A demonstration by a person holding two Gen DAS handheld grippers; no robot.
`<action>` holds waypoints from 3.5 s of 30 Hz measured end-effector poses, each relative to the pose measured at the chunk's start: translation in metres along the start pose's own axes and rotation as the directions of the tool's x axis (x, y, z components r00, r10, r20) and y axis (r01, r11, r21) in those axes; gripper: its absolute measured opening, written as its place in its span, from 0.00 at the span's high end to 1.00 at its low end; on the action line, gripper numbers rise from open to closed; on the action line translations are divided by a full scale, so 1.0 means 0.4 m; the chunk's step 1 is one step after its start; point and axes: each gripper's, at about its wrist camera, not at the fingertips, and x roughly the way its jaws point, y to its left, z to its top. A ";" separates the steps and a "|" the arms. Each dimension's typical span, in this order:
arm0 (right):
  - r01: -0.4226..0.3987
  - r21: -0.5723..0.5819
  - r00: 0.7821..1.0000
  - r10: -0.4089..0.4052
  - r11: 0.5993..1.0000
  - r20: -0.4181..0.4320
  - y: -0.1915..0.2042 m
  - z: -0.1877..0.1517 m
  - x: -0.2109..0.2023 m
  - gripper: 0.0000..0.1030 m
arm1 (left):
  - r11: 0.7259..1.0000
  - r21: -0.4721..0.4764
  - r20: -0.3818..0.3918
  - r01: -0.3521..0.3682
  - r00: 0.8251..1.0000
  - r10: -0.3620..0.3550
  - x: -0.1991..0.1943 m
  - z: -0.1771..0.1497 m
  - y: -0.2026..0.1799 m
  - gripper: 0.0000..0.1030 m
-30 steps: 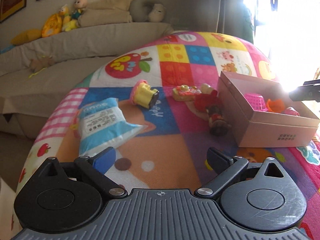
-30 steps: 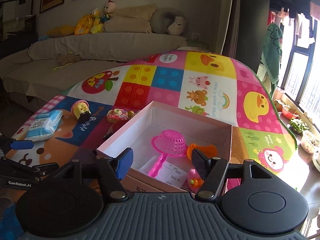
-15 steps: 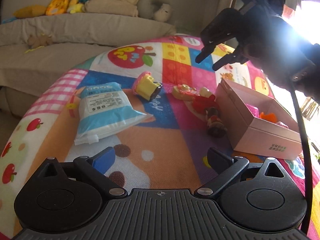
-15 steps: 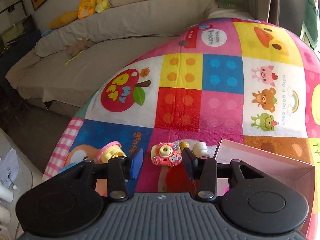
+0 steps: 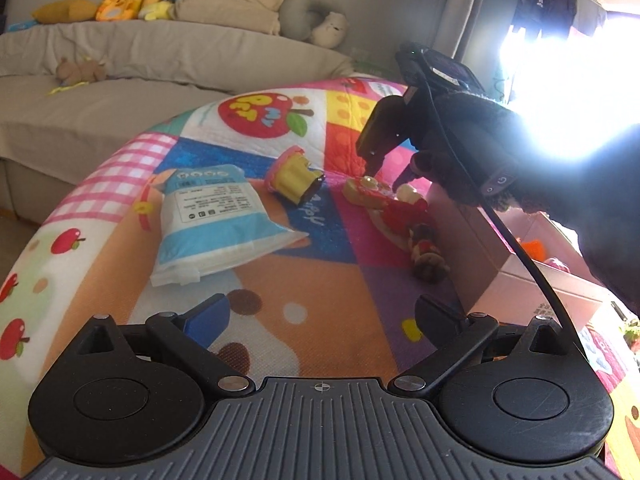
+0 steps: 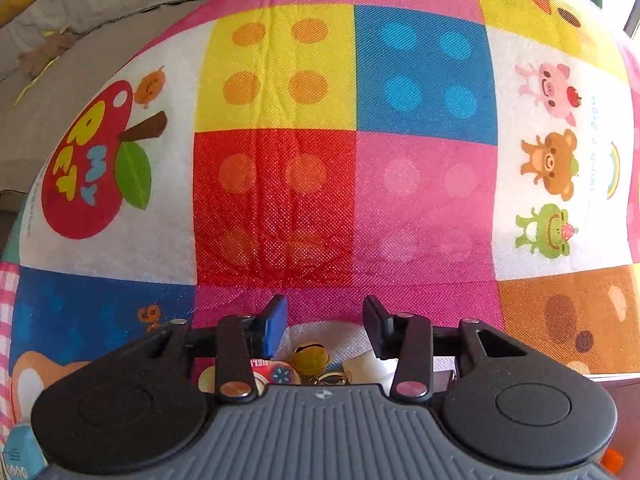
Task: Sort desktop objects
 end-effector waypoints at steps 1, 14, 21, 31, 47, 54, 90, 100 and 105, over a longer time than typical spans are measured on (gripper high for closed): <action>-0.009 -0.014 1.000 0.009 1.000 -0.002 0.005 -0.010 -0.007 0.60 | 1.000 -0.004 -0.002 0.001 1.000 -0.001 0.001 0.001 0.001 0.01; -0.394 -0.133 0.906 0.361 0.909 -0.220 0.096 -0.271 -0.200 0.62 | 0.999 -0.038 -0.016 0.014 1.000 -0.015 0.003 0.003 0.017 0.01; -0.015 -0.402 0.957 0.130 0.915 0.261 -0.007 -0.435 -0.457 0.57 | 0.999 -0.031 -0.018 0.009 1.000 -0.010 0.006 0.003 0.011 0.01; -0.175 -0.316 0.978 0.200 0.933 0.051 -0.081 -0.487 -0.366 0.51 | 0.999 -0.045 -0.021 0.003 1.000 -0.004 0.009 0.005 0.015 0.00; -0.204 -0.032 0.972 0.207 0.978 0.116 -0.075 -0.139 -0.308 0.59 | 0.998 -0.067 -0.018 0.016 1.000 -0.018 0.007 0.006 0.024 0.00; 0.001 0.011 0.999 -0.001 1.000 -0.035 -0.027 -0.059 -0.057 0.76 | 0.995 -0.099 -0.021 0.029 0.999 -0.031 0.009 0.007 0.039 0.00; -0.349 -0.011 0.900 0.339 0.937 0.273 -0.362 -0.717 -0.456 0.07 | 0.976 0.217 -0.076 -0.029 0.996 0.047 -0.042 -0.026 -0.081 0.00; -0.485 -0.118 0.803 0.494 0.867 0.332 -0.180 -0.587 -0.401 0.10 | 0.963 0.269 -0.110 0.005 0.994 0.025 -0.049 -0.044 -0.096 0.00; -0.338 -0.193 0.848 0.387 0.921 0.363 -0.210 -0.672 -0.434 0.15 | 0.964 0.265 -0.130 0.007 0.991 0.028 -0.032 -0.051 -0.096 0.00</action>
